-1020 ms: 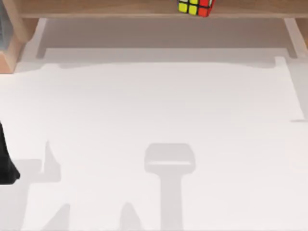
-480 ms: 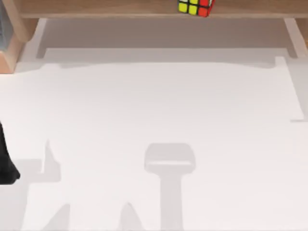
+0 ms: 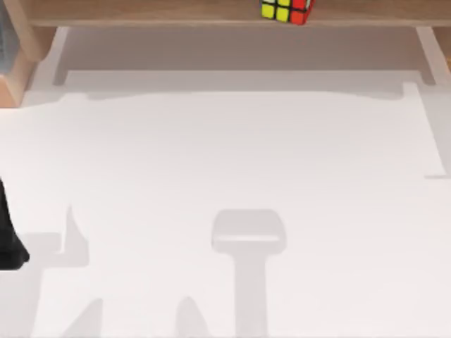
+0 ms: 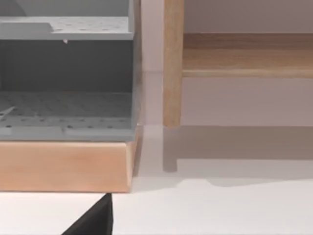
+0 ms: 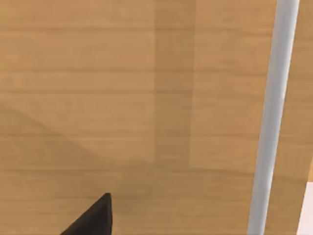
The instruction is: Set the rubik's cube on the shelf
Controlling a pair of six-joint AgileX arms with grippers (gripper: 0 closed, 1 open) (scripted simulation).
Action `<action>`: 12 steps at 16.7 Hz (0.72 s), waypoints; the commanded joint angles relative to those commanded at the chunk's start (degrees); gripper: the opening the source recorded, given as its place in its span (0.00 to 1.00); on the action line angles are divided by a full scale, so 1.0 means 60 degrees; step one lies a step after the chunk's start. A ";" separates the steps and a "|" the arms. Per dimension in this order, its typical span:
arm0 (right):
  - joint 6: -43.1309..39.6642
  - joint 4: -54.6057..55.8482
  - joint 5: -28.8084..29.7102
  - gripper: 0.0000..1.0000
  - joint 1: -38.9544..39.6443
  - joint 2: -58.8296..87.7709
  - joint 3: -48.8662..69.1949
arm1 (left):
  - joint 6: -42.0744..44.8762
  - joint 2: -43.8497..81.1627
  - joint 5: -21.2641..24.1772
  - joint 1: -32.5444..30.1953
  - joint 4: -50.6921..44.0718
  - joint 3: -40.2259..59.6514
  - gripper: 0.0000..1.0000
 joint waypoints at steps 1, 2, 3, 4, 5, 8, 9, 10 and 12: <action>0.0000 0.0000 0.0000 1.00 0.0000 0.0000 0.0000 | 0.0000 0.0000 0.0000 0.0000 0.0000 0.0000 1.00; 0.0000 0.0000 0.0000 1.00 0.0000 0.0000 0.0000 | 0.0000 0.0000 0.0000 0.0000 0.0000 0.0000 1.00; 0.0000 0.0000 0.0000 0.92 0.0000 0.0000 0.0000 | 0.0000 0.0000 0.0000 0.0000 0.0000 0.0000 1.00; 0.0000 0.0000 0.0000 0.85 0.0000 0.0000 0.0000 | 0.0000 0.0000 0.0000 0.0000 0.0000 0.0000 1.00; 0.0000 0.0000 0.0000 0.77 0.0000 0.0000 0.0000 | 0.0000 0.0000 0.0000 0.0000 0.0000 0.0000 1.00; 0.0000 0.0000 0.0000 0.55 0.0000 0.0000 0.0000 | 0.0000 0.0000 0.0000 0.0000 0.0000 0.0000 1.00; 0.0000 0.0000 0.0000 0.47 0.0000 0.0000 0.0000 | 0.0000 0.0000 0.0000 0.0000 0.0000 0.0000 1.00; 0.0000 0.0000 0.0000 0.40 0.0000 0.0000 0.0000 | 0.0000 0.0000 0.0000 0.0000 0.0000 0.0000 1.00; 0.0000 0.0000 0.0000 0.25 0.0000 0.0000 0.0000 | 0.0000 0.0000 0.0000 0.0000 0.0000 0.0000 1.00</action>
